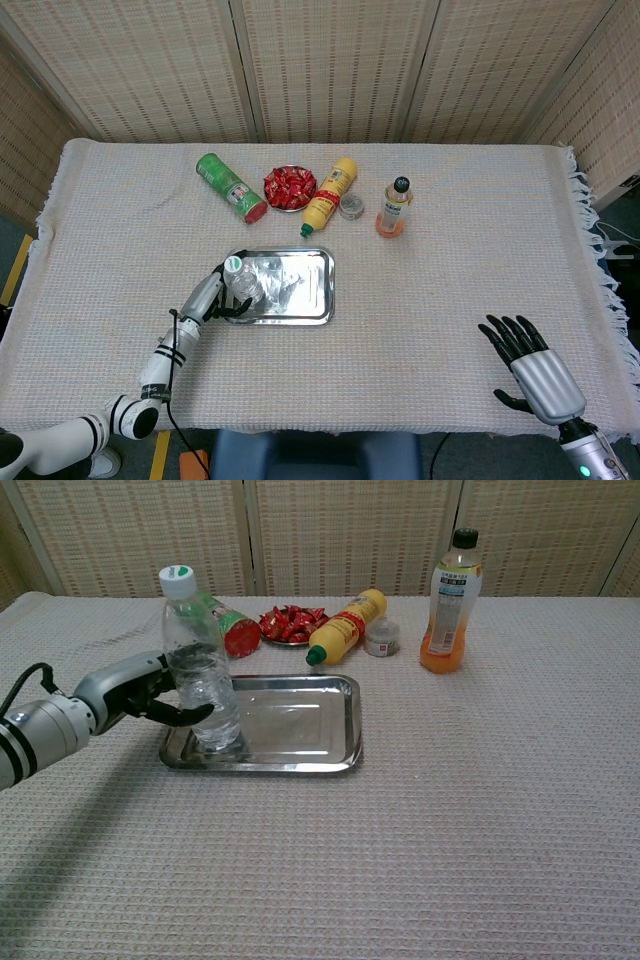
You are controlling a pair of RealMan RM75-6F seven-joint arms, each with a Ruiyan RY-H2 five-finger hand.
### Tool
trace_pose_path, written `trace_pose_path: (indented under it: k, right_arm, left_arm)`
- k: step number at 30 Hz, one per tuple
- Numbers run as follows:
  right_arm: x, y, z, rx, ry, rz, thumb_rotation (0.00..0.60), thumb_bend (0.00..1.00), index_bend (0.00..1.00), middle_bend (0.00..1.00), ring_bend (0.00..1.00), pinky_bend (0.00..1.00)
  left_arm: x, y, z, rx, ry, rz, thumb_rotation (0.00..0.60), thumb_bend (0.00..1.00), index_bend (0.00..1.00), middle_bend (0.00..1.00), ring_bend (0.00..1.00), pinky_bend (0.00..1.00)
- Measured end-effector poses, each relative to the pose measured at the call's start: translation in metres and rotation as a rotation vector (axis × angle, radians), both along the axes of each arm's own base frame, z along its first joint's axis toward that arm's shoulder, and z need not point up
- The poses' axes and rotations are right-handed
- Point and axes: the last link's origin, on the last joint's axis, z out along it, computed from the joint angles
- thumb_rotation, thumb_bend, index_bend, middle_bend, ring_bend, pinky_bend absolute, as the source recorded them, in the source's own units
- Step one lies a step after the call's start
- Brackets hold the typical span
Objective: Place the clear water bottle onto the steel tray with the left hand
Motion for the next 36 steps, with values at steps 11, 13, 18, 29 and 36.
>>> trace_pose_path:
  k: [11,13,18,29,36]
  right_arm:
    - [0.0,0.001,-0.002,0.006,0.006,0.001,0.6,0.06,0.0,0.0,0.0,0.0]
    - [0.0,0.001,-0.002,0.007,0.008,0.001,0.6,0.06,0.0,0.0,0.0,0.0]
    - [0.001,0.001,-0.001,0.002,0.004,0.004,0.6,0.06,0.0,0.0,0.0,0.0]
    - [0.001,0.002,-0.004,0.011,0.013,0.006,0.6,0.06,0.0,0.0,0.0,0.0]
    - [0.001,0.002,-0.005,0.005,0.021,0.009,0.6,0.06,0.0,0.0,0.0,0.0]
  left_arm:
    - [-0.016,-0.003,0.025,-0.021,0.076,-0.051,0.6,0.33,0.0,0.0,0.0,0.0]
    - [-0.02,-0.005,0.029,-0.022,0.091,-0.054,0.6,0.33,0.0,0.0,0.0,0.0]
    - [-0.036,-0.013,0.044,0.017,0.189,-0.084,0.6,0.35,0.0,0.0,0.0,0.0]
    - [-0.103,-0.076,0.114,0.431,0.385,-0.09,0.6,0.38,0.0,0.0,0.0,0.0]
    - [-0.146,-0.127,0.151,0.574,0.532,-0.049,0.6,0.38,0.0,0.0,0.0,0.0]
